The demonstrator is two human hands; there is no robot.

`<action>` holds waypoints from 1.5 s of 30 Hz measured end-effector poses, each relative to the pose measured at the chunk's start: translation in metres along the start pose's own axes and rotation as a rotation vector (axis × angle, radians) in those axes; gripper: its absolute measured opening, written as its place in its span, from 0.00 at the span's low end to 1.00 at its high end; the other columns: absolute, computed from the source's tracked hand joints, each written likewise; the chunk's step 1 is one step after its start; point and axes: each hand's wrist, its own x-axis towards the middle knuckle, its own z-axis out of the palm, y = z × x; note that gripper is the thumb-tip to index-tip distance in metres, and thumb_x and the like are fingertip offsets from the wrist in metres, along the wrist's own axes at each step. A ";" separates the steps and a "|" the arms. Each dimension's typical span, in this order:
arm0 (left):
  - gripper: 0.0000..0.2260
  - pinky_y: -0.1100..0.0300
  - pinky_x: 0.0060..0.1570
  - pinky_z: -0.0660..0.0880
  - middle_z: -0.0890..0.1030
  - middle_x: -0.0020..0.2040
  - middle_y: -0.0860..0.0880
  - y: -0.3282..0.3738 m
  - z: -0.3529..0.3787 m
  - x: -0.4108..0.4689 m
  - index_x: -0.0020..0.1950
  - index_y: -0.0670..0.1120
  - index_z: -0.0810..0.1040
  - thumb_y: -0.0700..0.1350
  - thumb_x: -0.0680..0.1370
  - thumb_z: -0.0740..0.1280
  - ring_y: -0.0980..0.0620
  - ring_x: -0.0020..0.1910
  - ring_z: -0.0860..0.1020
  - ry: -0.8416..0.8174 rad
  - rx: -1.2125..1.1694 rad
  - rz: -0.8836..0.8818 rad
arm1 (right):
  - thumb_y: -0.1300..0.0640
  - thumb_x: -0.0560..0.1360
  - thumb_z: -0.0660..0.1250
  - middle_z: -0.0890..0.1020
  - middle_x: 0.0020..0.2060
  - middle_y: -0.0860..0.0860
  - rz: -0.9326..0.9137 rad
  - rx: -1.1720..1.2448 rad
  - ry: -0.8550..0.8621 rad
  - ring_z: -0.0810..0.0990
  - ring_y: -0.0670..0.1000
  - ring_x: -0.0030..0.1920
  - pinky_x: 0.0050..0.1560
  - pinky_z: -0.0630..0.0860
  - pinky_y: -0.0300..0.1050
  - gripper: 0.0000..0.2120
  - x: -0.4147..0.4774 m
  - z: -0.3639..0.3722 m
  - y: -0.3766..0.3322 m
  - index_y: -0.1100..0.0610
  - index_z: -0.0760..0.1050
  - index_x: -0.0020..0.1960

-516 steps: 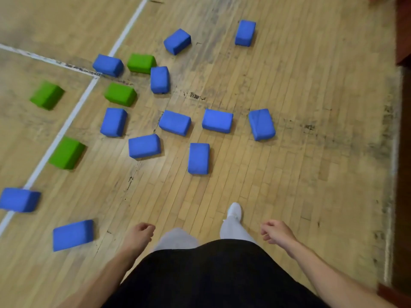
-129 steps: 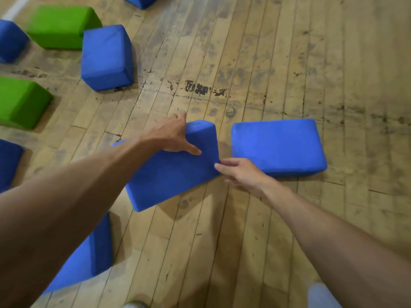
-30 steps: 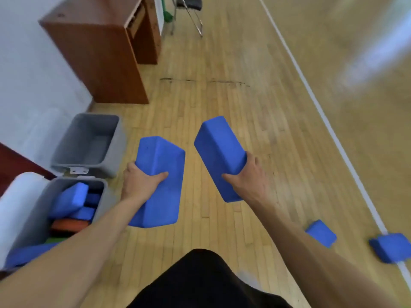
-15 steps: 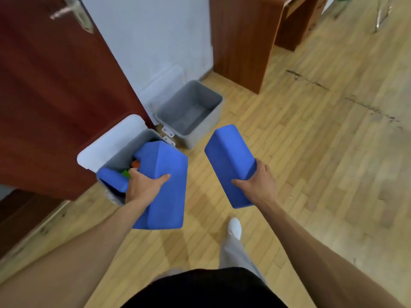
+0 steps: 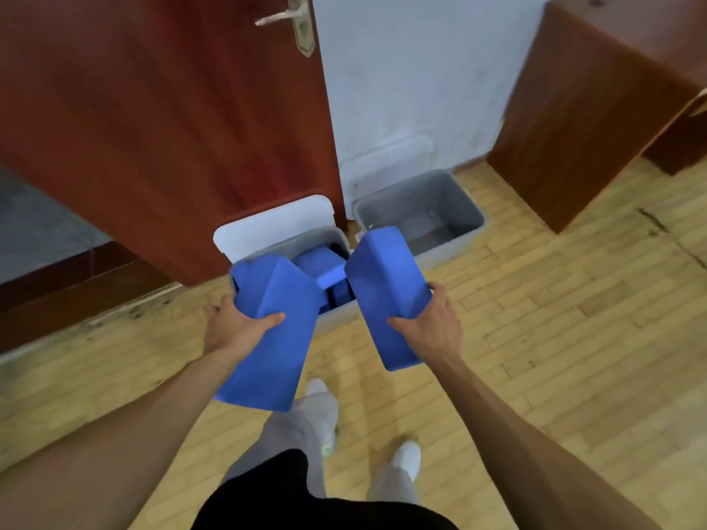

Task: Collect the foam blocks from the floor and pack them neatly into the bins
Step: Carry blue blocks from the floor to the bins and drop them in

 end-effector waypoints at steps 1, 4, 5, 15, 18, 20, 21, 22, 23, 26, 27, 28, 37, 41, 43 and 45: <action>0.38 0.48 0.50 0.75 0.69 0.66 0.45 -0.004 -0.001 0.011 0.68 0.47 0.67 0.59 0.64 0.77 0.41 0.57 0.75 0.019 -0.013 -0.042 | 0.46 0.64 0.75 0.72 0.64 0.52 -0.013 -0.010 -0.020 0.75 0.56 0.61 0.57 0.74 0.54 0.43 0.010 0.007 -0.009 0.54 0.60 0.72; 0.38 0.49 0.49 0.74 0.68 0.66 0.44 -0.012 -0.007 0.049 0.69 0.44 0.66 0.57 0.66 0.77 0.40 0.56 0.75 0.062 -0.071 -0.138 | 0.46 0.64 0.75 0.71 0.65 0.51 -0.048 -0.045 -0.064 0.74 0.55 0.61 0.57 0.75 0.54 0.42 0.041 0.030 -0.040 0.54 0.60 0.73; 0.39 0.49 0.47 0.73 0.68 0.66 0.43 -0.013 -0.011 0.063 0.69 0.43 0.65 0.57 0.66 0.77 0.39 0.56 0.75 0.071 -0.096 -0.159 | 0.46 0.64 0.75 0.70 0.65 0.51 -0.054 -0.056 -0.072 0.74 0.55 0.61 0.57 0.75 0.55 0.42 0.052 0.040 -0.052 0.54 0.60 0.73; 0.27 0.53 0.49 0.73 0.77 0.59 0.49 -0.043 -0.042 0.249 0.63 0.42 0.73 0.58 0.72 0.72 0.43 0.56 0.77 -0.106 -0.307 -0.296 | 0.42 0.66 0.74 0.68 0.60 0.55 -0.035 -0.170 -0.145 0.70 0.57 0.62 0.62 0.71 0.51 0.39 0.174 0.161 -0.171 0.55 0.65 0.71; 0.28 0.49 0.54 0.75 0.77 0.62 0.47 -0.047 -0.028 0.299 0.65 0.44 0.72 0.60 0.73 0.69 0.43 0.56 0.77 -0.174 -0.390 -0.360 | 0.39 0.69 0.70 0.74 0.58 0.58 0.021 -0.125 -0.156 0.74 0.60 0.60 0.60 0.73 0.55 0.34 0.209 0.194 -0.180 0.55 0.69 0.69; 0.31 0.49 0.53 0.74 0.74 0.61 0.48 -0.049 -0.011 0.331 0.71 0.43 0.64 0.59 0.75 0.67 0.41 0.58 0.76 -0.192 -0.425 -0.424 | 0.39 0.71 0.67 0.79 0.60 0.57 0.088 -0.047 -0.169 0.76 0.59 0.61 0.60 0.73 0.55 0.32 0.233 0.216 -0.177 0.55 0.71 0.69; 0.30 0.49 0.51 0.74 0.73 0.59 0.47 -0.052 0.000 0.346 0.71 0.43 0.61 0.58 0.76 0.66 0.41 0.57 0.76 -0.200 -0.435 -0.455 | 0.40 0.73 0.66 0.78 0.62 0.55 0.140 0.006 -0.173 0.76 0.59 0.63 0.62 0.72 0.54 0.31 0.244 0.227 -0.174 0.55 0.70 0.70; 0.29 0.50 0.49 0.74 0.73 0.58 0.46 -0.055 0.011 0.361 0.70 0.43 0.60 0.57 0.77 0.65 0.42 0.54 0.76 -0.206 -0.442 -0.480 | 0.41 0.74 0.66 0.78 0.64 0.54 0.194 0.057 -0.175 0.75 0.58 0.64 0.64 0.72 0.54 0.30 0.257 0.241 -0.168 0.55 0.69 0.71; 0.27 0.52 0.44 0.74 0.74 0.58 0.45 -0.059 0.023 0.377 0.68 0.43 0.62 0.56 0.76 0.65 0.44 0.49 0.77 -0.211 -0.448 -0.501 | 0.42 0.75 0.66 0.78 0.64 0.54 0.234 0.097 -0.173 0.75 0.58 0.64 0.64 0.72 0.55 0.29 0.269 0.254 -0.160 0.55 0.69 0.72; 0.21 0.57 0.33 0.68 0.78 0.58 0.40 -0.080 0.068 0.424 0.59 0.41 0.68 0.54 0.75 0.64 0.48 0.40 0.75 -0.229 -0.416 -0.534 | 0.43 0.76 0.65 0.78 0.63 0.52 0.292 0.142 -0.191 0.77 0.56 0.62 0.61 0.74 0.55 0.27 0.311 0.300 -0.130 0.54 0.69 0.71; 0.19 0.57 0.34 0.67 0.77 0.57 0.42 -0.088 0.086 0.438 0.60 0.42 0.69 0.53 0.75 0.64 0.49 0.42 0.75 -0.240 -0.397 -0.532 | 0.43 0.76 0.65 0.77 0.63 0.52 0.296 0.140 -0.201 0.77 0.56 0.62 0.61 0.74 0.54 0.27 0.325 0.317 -0.119 0.53 0.69 0.71; 0.18 0.56 0.37 0.68 0.76 0.57 0.44 -0.096 0.102 0.451 0.61 0.44 0.69 0.53 0.76 0.63 0.48 0.45 0.75 -0.245 -0.382 -0.530 | 0.43 0.76 0.64 0.77 0.64 0.51 0.303 0.140 -0.212 0.77 0.55 0.61 0.61 0.75 0.53 0.27 0.339 0.334 -0.107 0.53 0.68 0.72; 0.19 0.56 0.49 0.69 0.77 0.62 0.46 -0.163 0.226 0.542 0.66 0.44 0.73 0.54 0.80 0.61 0.45 0.56 0.75 -0.126 -0.323 -0.412 | 0.42 0.76 0.65 0.78 0.57 0.51 0.280 0.169 -0.157 0.77 0.51 0.49 0.47 0.73 0.46 0.23 0.438 0.446 -0.045 0.53 0.67 0.65; 0.16 0.55 0.47 0.66 0.72 0.60 0.44 -0.172 0.253 0.550 0.68 0.41 0.69 0.46 0.82 0.58 0.44 0.55 0.74 -0.073 -0.065 -0.267 | 0.40 0.77 0.62 0.76 0.59 0.51 0.320 0.064 -0.175 0.77 0.54 0.56 0.49 0.71 0.47 0.24 0.452 0.478 -0.031 0.54 0.68 0.66; 0.18 0.50 0.55 0.69 0.68 0.64 0.42 -0.173 0.253 0.554 0.71 0.43 0.67 0.42 0.81 0.59 0.42 0.61 0.71 -0.008 0.176 -0.097 | 0.40 0.78 0.58 0.75 0.60 0.54 0.281 -0.110 -0.222 0.75 0.57 0.58 0.53 0.73 0.50 0.24 0.456 0.483 -0.027 0.56 0.70 0.65; 0.20 0.51 0.60 0.65 0.68 0.65 0.42 -0.175 0.255 0.557 0.71 0.44 0.68 0.38 0.79 0.61 0.42 0.63 0.68 -0.039 0.341 0.101 | 0.43 0.80 0.56 0.70 0.63 0.59 0.160 -0.376 -0.229 0.69 0.61 0.63 0.62 0.69 0.56 0.24 0.457 0.487 -0.026 0.60 0.69 0.66</action>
